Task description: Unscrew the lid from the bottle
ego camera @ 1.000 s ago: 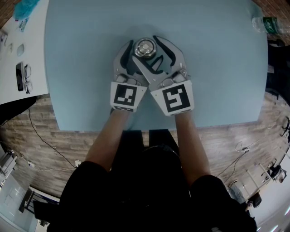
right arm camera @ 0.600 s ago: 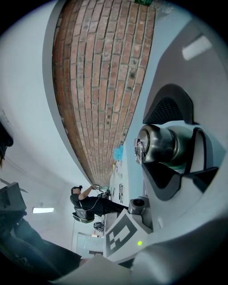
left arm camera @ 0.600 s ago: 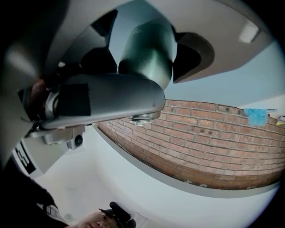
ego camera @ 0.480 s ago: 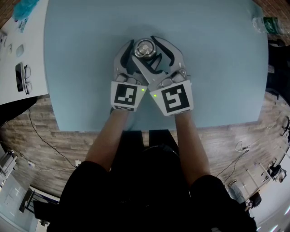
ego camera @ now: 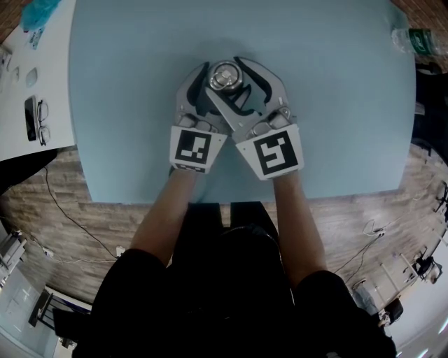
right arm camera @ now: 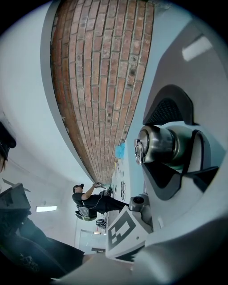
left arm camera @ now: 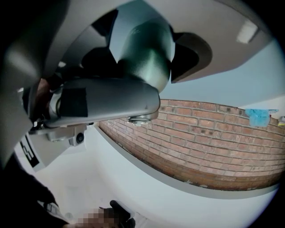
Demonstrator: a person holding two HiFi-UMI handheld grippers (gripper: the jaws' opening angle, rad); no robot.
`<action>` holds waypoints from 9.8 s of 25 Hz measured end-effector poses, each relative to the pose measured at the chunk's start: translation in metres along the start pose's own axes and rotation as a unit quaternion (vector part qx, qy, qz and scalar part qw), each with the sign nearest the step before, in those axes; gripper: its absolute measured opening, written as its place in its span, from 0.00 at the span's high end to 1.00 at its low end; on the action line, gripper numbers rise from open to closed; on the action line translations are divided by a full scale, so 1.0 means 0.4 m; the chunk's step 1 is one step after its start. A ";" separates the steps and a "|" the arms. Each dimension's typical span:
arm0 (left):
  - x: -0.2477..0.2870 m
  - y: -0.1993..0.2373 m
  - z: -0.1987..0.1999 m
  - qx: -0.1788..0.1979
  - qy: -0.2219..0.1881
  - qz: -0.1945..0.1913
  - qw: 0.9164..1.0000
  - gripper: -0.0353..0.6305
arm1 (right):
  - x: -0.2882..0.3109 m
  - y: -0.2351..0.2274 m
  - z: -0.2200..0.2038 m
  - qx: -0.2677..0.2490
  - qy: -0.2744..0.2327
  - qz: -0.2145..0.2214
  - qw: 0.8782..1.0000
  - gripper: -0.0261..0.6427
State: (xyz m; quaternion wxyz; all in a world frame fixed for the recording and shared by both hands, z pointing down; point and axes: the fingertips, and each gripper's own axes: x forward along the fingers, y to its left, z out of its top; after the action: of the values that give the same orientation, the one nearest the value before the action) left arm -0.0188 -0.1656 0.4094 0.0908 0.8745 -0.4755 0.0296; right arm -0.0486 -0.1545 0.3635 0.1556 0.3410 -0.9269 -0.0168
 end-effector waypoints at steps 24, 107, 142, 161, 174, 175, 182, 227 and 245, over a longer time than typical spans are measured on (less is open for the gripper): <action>-0.004 0.000 -0.003 0.008 0.001 -0.043 0.999 0.40 | 0.003 0.008 -0.002 0.003 -0.007 0.046 0.999 0.57; -0.009 -0.013 -0.003 0.033 0.015 -0.174 0.984 0.40 | 0.001 0.030 -0.005 -0.012 -0.025 0.187 0.982 0.57; -0.012 -0.013 -0.015 0.041 0.030 -0.199 0.979 0.40 | 0.002 0.030 -0.005 -0.005 -0.026 0.202 0.979 0.57; -0.010 -0.013 -0.010 0.039 0.025 -0.201 0.978 0.40 | -0.001 0.022 0.027 0.008 -0.047 0.195 0.980 0.57; -0.023 -0.001 -0.025 0.041 0.043 -0.182 0.982 0.33 | -0.019 0.001 0.056 0.044 -0.077 0.165 0.982 0.57; -0.026 0.001 -0.023 0.040 0.040 -0.179 0.982 0.33 | -0.022 -0.003 0.058 0.047 -0.079 0.161 0.983 0.56; -0.062 0.015 -0.023 0.029 0.034 -0.161 0.986 0.38 | -0.049 -0.032 0.049 0.057 -0.081 0.130 0.987 0.56; -0.147 0.010 -0.068 0.027 0.068 -0.093 0.993 0.81 | -0.065 -0.086 -0.269 0.070 0.098 0.073 0.990 0.56; -0.155 0.012 -0.068 0.037 0.076 -0.087 0.993 0.82 | -0.038 -0.082 -0.333 0.011 0.213 0.035 0.976 0.56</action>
State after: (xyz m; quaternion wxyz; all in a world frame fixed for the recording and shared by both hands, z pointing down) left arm -0.0559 -0.1118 0.4282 0.0967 0.9103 -0.3883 0.1059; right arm 0.0231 -0.1601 0.4816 0.3464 0.3059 -0.8839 0.0720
